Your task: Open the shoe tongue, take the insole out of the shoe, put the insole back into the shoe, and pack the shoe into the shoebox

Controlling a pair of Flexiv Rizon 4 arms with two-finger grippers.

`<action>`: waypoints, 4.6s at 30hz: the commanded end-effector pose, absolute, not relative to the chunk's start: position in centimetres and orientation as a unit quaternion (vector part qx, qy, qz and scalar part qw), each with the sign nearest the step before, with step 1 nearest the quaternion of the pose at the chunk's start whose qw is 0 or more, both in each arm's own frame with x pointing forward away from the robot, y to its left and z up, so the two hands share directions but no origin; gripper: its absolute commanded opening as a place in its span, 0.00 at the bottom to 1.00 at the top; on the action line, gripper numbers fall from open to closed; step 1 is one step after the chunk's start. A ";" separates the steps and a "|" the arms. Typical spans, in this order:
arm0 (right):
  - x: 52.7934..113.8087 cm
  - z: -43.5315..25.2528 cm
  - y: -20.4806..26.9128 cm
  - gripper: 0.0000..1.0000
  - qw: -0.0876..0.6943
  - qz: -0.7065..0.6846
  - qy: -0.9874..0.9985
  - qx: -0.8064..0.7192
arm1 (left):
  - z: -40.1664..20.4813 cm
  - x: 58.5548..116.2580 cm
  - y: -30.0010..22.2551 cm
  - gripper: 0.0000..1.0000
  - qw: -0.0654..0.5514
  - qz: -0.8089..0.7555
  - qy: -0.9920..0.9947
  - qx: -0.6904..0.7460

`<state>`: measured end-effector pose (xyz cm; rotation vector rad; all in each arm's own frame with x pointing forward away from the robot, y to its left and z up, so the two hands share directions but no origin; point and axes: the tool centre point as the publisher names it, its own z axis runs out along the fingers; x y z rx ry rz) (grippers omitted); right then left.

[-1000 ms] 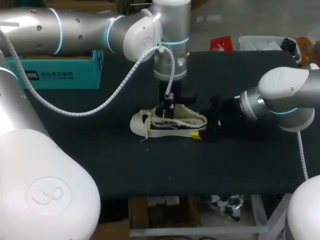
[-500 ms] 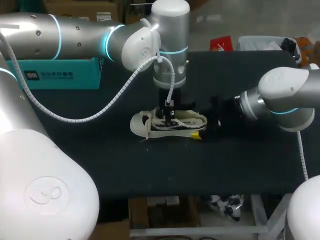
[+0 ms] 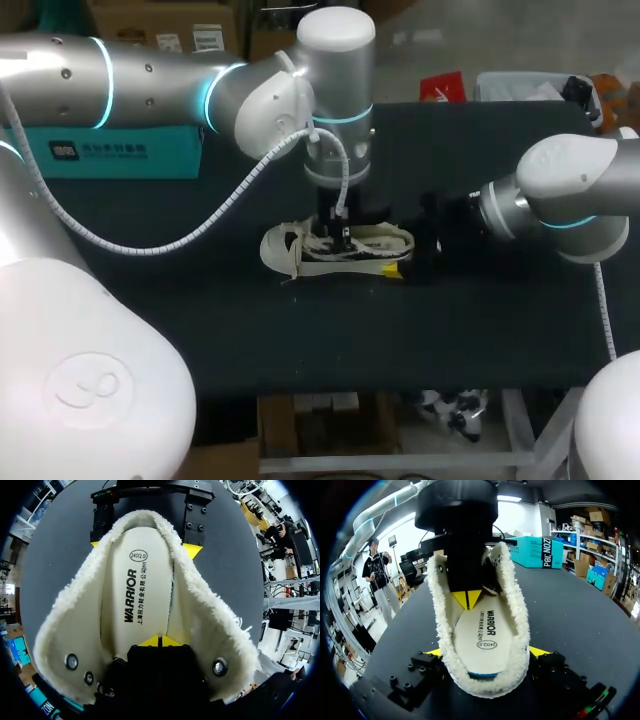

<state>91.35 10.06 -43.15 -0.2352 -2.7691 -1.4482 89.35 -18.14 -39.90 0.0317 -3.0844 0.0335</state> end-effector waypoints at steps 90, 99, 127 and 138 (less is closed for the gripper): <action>91.5 -43.7 10.1 0.00 0.004 -0.463 -0.883 -0.075 | -34.3 92.0 -20.2 0.00 -0.033 0.109 -0.992 -0.045; 91.5 -43.7 10.1 0.00 0.004 -0.463 -0.883 -0.075 | -32.7 90.9 -19.5 0.00 -0.003 0.131 -0.990 -0.051; 91.5 -43.7 10.1 0.00 0.004 -0.463 -0.883 -0.075 | -37.3 91.0 -20.2 0.00 0.060 0.034 -0.997 -0.040; 91.5 -43.7 10.1 0.00 0.004 -0.463 -0.883 -0.075 | -39.6 89.8 -18.9 0.00 0.064 0.001 -0.997 -0.042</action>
